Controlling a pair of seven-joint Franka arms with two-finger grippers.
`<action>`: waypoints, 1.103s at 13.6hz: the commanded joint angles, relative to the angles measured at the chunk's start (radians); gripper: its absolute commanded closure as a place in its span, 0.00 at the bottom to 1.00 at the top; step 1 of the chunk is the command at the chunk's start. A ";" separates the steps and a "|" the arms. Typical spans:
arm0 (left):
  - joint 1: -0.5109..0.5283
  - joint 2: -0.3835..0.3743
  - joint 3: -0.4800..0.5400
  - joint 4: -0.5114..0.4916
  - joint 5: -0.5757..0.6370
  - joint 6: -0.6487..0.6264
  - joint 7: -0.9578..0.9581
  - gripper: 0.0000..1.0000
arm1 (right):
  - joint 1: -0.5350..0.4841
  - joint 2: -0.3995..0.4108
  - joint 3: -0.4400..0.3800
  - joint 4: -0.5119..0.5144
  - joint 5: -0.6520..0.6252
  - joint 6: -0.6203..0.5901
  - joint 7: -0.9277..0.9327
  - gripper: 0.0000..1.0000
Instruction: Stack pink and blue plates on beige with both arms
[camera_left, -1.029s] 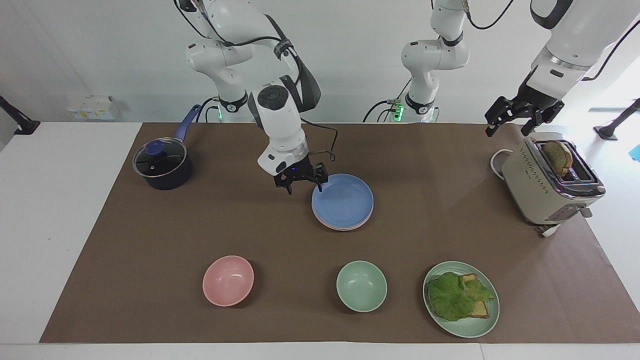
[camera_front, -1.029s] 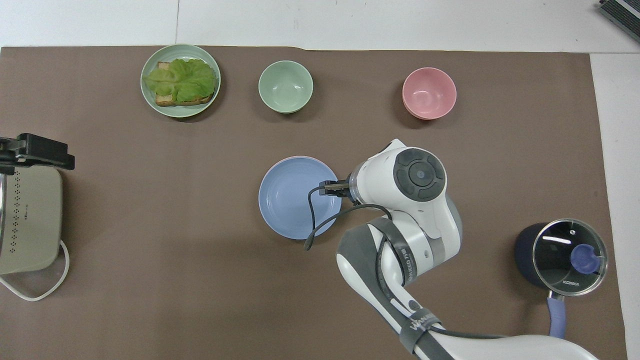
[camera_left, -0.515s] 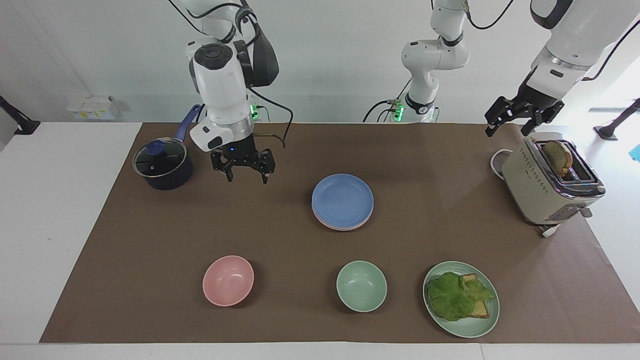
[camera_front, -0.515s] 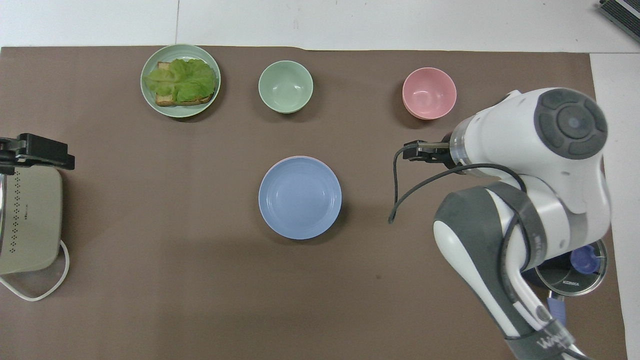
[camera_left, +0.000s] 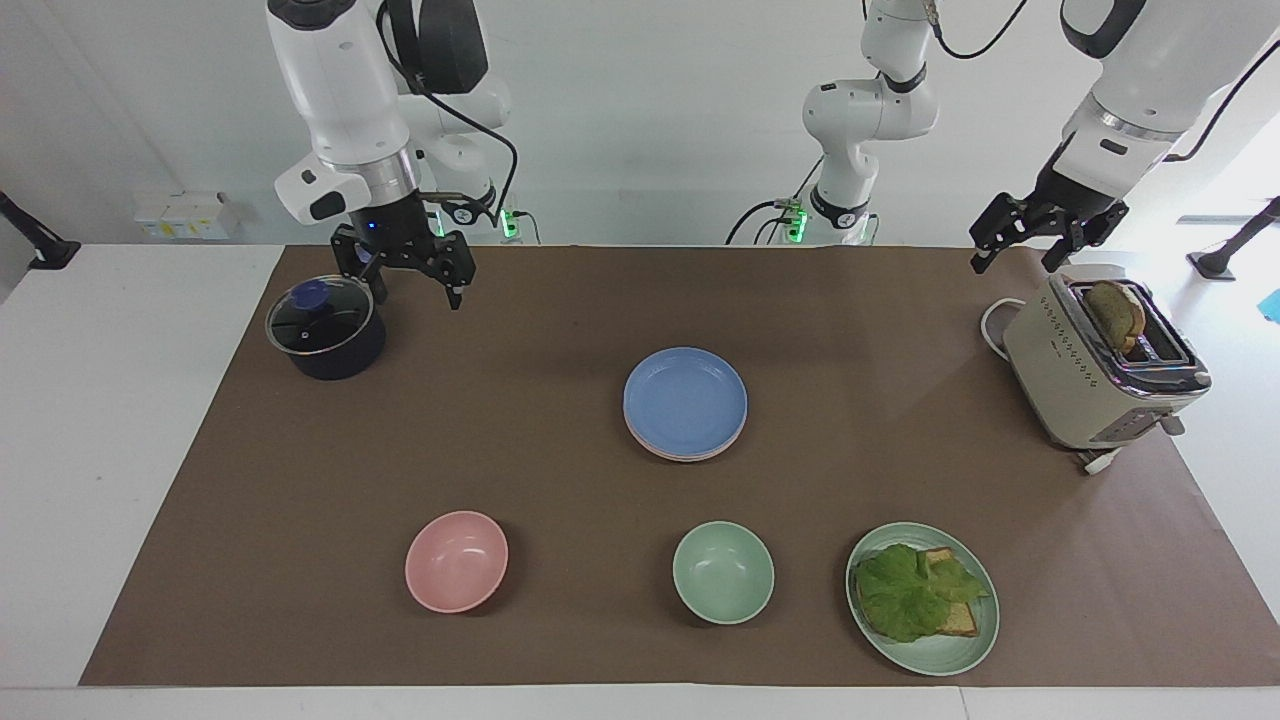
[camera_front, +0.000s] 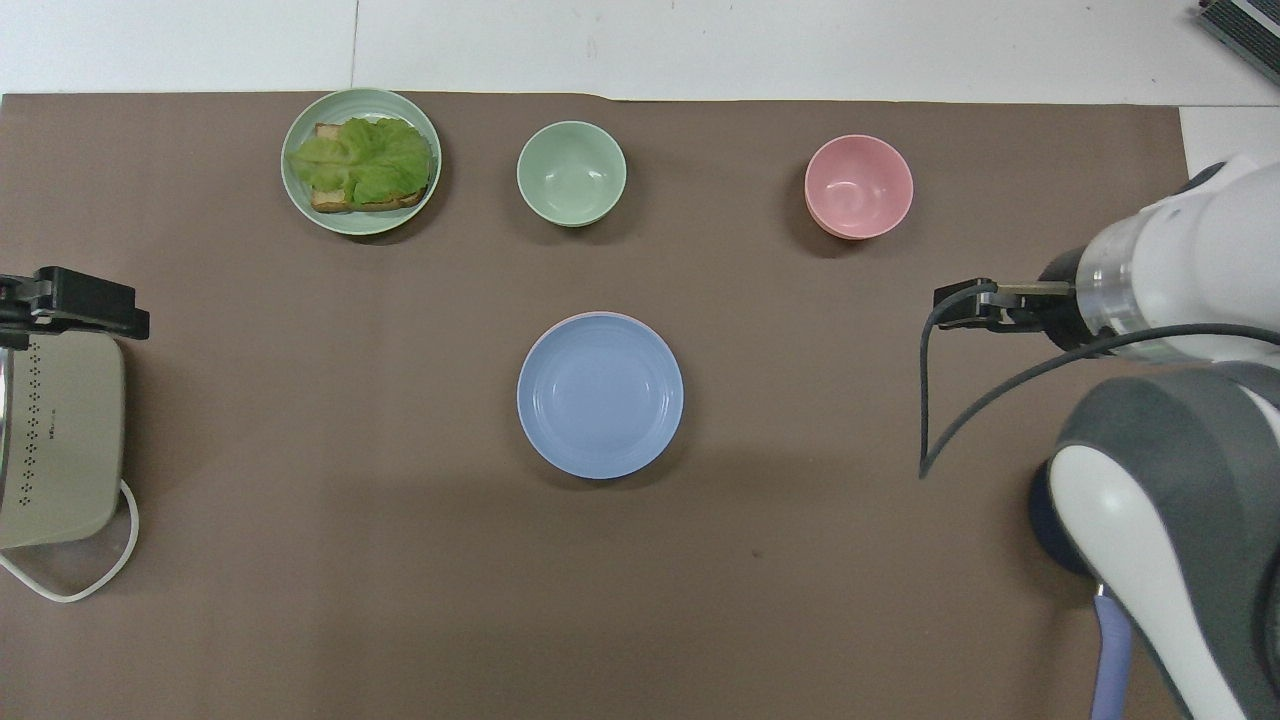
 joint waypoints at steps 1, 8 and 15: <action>0.009 -0.006 -0.007 -0.003 0.018 -0.013 0.010 0.00 | -0.027 0.012 0.008 0.080 -0.009 -0.100 -0.048 0.00; 0.009 -0.006 -0.007 -0.003 0.018 -0.013 0.010 0.00 | -0.059 -0.031 -0.030 0.088 0.006 -0.186 -0.102 0.00; 0.009 -0.006 -0.007 -0.003 0.018 -0.013 0.010 0.00 | -0.061 -0.035 -0.032 0.085 0.006 -0.188 -0.105 0.00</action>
